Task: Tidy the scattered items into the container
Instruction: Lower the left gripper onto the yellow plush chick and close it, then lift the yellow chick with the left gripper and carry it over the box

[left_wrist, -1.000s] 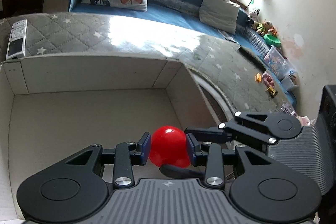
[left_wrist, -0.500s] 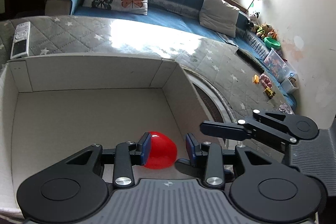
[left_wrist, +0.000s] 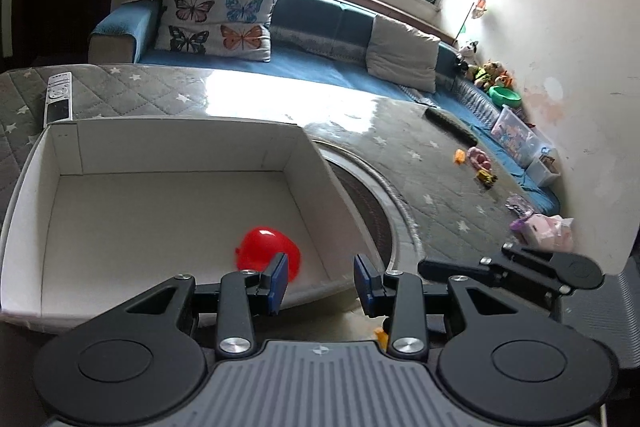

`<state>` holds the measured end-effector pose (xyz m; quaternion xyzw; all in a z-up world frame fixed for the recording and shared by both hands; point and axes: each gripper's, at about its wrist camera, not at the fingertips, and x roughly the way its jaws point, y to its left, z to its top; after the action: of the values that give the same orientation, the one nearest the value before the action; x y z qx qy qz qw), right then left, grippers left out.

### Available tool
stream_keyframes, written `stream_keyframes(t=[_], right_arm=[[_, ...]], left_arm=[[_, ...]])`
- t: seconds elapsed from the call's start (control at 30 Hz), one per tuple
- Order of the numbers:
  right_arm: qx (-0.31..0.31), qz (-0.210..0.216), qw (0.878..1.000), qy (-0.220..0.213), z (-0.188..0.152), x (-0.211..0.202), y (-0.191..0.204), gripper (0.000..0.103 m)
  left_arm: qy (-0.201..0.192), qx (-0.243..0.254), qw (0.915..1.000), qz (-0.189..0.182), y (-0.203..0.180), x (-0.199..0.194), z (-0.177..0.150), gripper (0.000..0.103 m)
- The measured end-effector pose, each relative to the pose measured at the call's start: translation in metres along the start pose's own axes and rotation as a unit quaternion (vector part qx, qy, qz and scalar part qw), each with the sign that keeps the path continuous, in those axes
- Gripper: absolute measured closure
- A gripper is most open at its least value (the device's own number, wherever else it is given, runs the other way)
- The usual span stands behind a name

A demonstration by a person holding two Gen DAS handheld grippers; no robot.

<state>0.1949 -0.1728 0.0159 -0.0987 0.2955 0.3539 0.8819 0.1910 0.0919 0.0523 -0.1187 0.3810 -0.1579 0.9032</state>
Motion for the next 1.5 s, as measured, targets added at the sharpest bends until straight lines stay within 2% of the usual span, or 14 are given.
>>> stream_keyframes(t=[0.23,0.5,0.7,0.97,1.2,1.5], right_arm=[[-0.007,0.005,1.0,0.009,-0.029,-0.02,0.017,0.05],[-0.006,0.005,1.0,0.018,-0.049,-0.022,0.033,0.05],[-0.006,0.0,1.0,0.026,-0.06,-0.02,0.041,0.05],[-0.021,-0.01,0.999,0.032,-0.067,-0.013,0.051,0.05],[-0.028,-0.017,0.999,0.034,-0.067,-0.009,0.055,0.05],[-0.043,-0.033,0.998,0.042,-0.067,-0.007,0.064,0.05]], left_arm=[[0.007,0.007,0.9999,-0.008,-0.018,-0.007,-0.027,0.065],[0.034,-0.029,0.9989,-0.015,-0.019,0.008,-0.045,0.065],[0.05,-0.036,0.998,-0.017,-0.021,0.019,-0.05,0.065],[0.07,-0.057,0.9959,-0.008,-0.018,0.036,-0.058,0.065],[0.07,-0.08,0.9943,-0.011,-0.011,0.036,-0.061,0.061],[0.067,-0.103,0.9925,-0.005,-0.01,0.032,-0.064,0.063]])
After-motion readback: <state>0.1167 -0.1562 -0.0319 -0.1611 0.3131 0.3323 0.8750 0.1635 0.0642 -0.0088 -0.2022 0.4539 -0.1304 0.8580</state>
